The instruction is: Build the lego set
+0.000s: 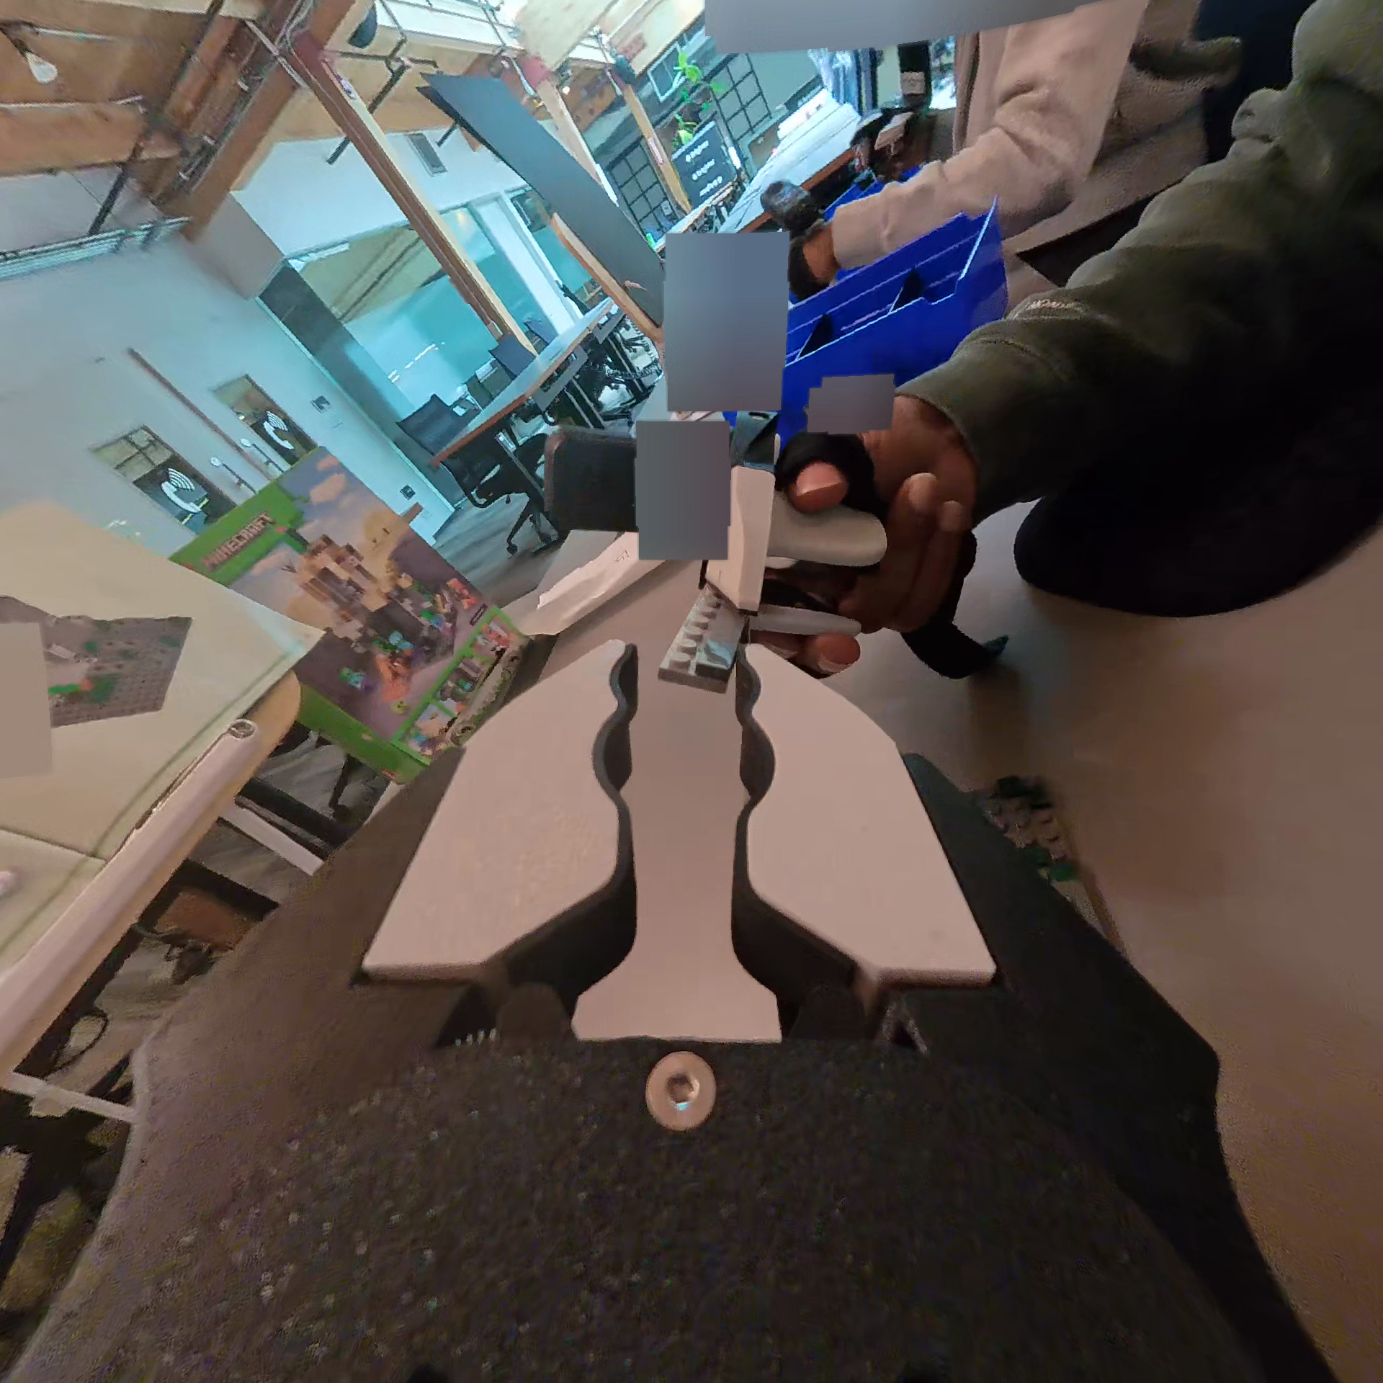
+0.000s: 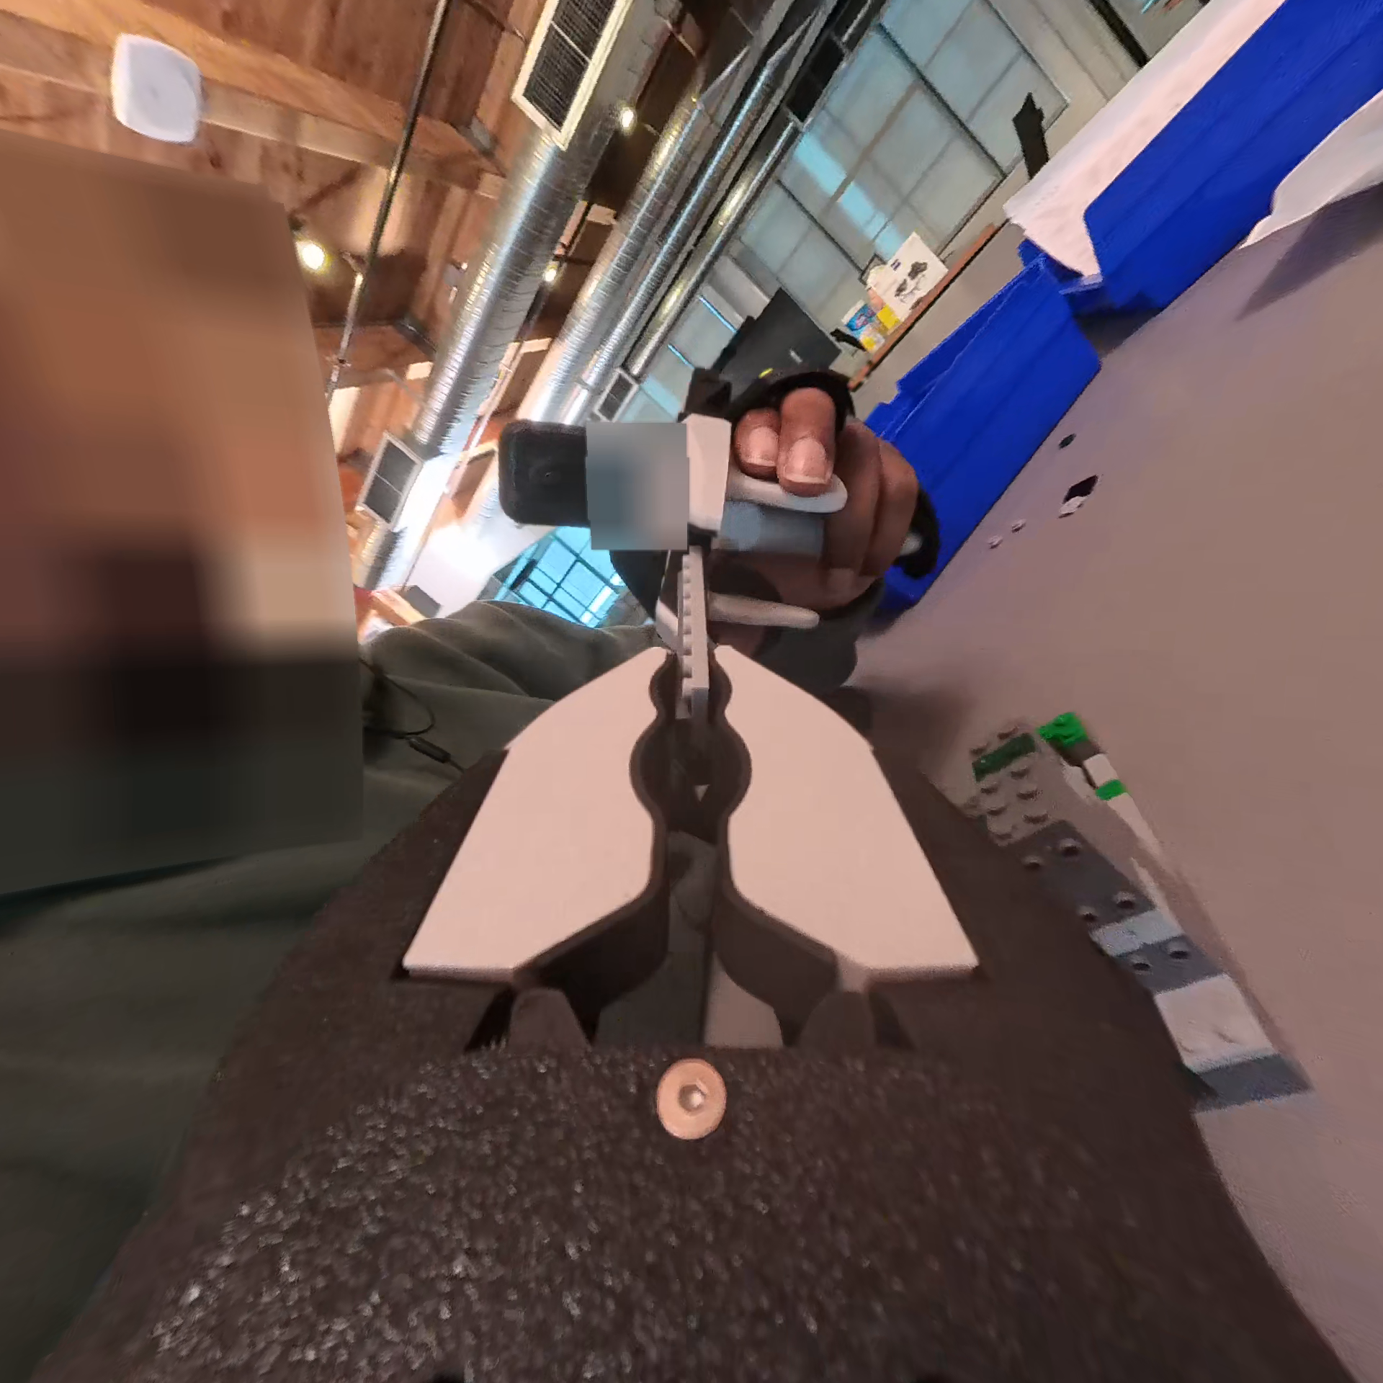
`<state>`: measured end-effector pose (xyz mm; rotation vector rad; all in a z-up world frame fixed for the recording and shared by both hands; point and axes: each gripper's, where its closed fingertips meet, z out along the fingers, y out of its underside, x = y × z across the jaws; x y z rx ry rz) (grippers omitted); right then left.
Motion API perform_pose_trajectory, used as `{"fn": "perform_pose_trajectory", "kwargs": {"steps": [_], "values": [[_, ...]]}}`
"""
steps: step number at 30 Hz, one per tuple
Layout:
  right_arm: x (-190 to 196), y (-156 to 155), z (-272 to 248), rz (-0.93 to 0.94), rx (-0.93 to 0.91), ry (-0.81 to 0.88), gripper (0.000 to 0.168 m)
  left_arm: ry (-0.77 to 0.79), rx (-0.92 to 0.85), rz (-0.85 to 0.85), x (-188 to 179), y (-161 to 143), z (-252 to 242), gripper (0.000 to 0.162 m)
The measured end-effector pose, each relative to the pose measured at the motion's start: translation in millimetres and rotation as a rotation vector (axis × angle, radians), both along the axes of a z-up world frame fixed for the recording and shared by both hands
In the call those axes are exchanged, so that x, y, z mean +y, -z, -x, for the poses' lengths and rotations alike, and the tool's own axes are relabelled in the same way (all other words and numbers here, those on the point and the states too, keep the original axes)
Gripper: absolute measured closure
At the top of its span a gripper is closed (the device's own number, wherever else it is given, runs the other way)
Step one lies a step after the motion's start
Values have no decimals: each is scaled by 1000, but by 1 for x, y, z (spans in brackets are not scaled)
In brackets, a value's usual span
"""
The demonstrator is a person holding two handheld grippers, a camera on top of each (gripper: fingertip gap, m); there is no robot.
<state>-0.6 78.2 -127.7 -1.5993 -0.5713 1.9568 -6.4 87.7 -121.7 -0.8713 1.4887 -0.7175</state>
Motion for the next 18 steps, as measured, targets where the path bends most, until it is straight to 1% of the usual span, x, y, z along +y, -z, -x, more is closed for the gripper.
{"fn": "perform_pose_trajectory", "kwargs": {"steps": [2, 6, 9, 11, 14, 16, 18], "values": [[0, -1, 0, 21, 21, -12, 162, 7, 4, -9, -2, 0, 0, 143], [-2, -2, 1, 27, 32, -29, 162, 18, 1, 1, -4, -1, 1, 144], [-2, -6, 0, -41, 35, -9, 160, 22, -15, 46, -3, -2, 1, 144], [-2, -7, -2, -180, -16, 28, 151, 47, -37, 133, -1, -3, 2, 144], [9, 6, -8, -490, -264, 172, 138, 95, -45, 314, 6, -1, 4, 145], [14, 11, -13, -671, -423, 247, 136, 133, -39, 442, 10, 5, 5, 145], [17, 17, -14, -772, -542, 274, 137, 151, -21, 530, 15, 12, 5, 145]]}}
